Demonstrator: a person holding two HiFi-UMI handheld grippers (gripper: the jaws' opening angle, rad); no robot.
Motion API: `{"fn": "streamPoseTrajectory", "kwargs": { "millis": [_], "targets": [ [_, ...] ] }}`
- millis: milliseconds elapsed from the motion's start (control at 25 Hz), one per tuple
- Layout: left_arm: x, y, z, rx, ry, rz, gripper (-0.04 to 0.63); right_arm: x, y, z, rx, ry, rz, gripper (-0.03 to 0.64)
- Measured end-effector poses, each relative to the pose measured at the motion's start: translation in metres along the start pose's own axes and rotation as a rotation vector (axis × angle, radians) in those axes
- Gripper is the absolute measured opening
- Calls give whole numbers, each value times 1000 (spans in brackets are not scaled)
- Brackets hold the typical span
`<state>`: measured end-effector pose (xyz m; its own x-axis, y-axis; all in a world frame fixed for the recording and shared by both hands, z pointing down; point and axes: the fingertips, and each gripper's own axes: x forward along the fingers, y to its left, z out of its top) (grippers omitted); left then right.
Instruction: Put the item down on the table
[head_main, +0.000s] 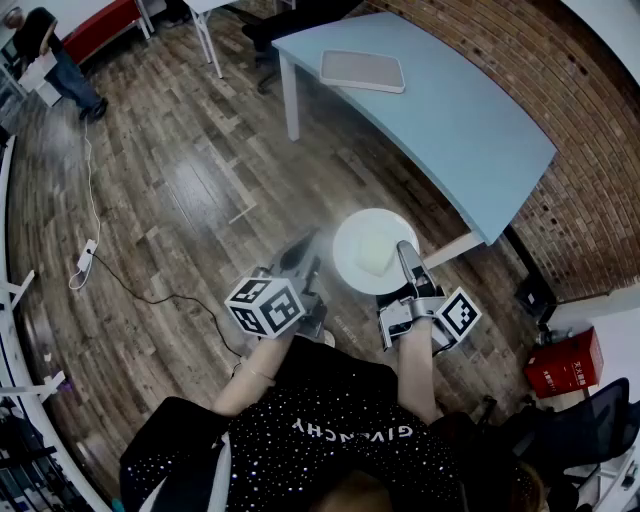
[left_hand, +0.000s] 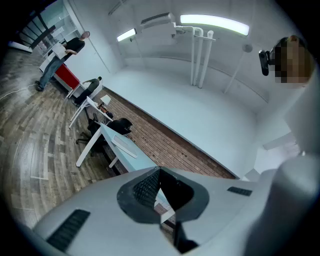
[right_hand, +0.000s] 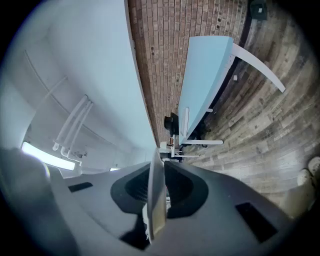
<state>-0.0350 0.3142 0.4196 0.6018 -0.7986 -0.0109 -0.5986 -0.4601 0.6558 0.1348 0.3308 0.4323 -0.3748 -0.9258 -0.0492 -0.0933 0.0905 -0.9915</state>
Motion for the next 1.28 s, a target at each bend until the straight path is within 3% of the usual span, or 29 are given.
{"fn": "streamPoseTrajectory", "kwargs": {
  "millis": [320, 600, 1280],
  "targets": [
    [2, -3, -16, 28, 33, 9, 11, -11, -10, 12, 10, -32, -7, 46],
    [32, 13, -9, 26, 35, 20, 11, 14, -22, 36, 14, -48, -21, 46],
    [199, 81, 67, 9, 33, -1, 11, 180, -28, 117, 20, -46, -26, 46]
  ]
}}
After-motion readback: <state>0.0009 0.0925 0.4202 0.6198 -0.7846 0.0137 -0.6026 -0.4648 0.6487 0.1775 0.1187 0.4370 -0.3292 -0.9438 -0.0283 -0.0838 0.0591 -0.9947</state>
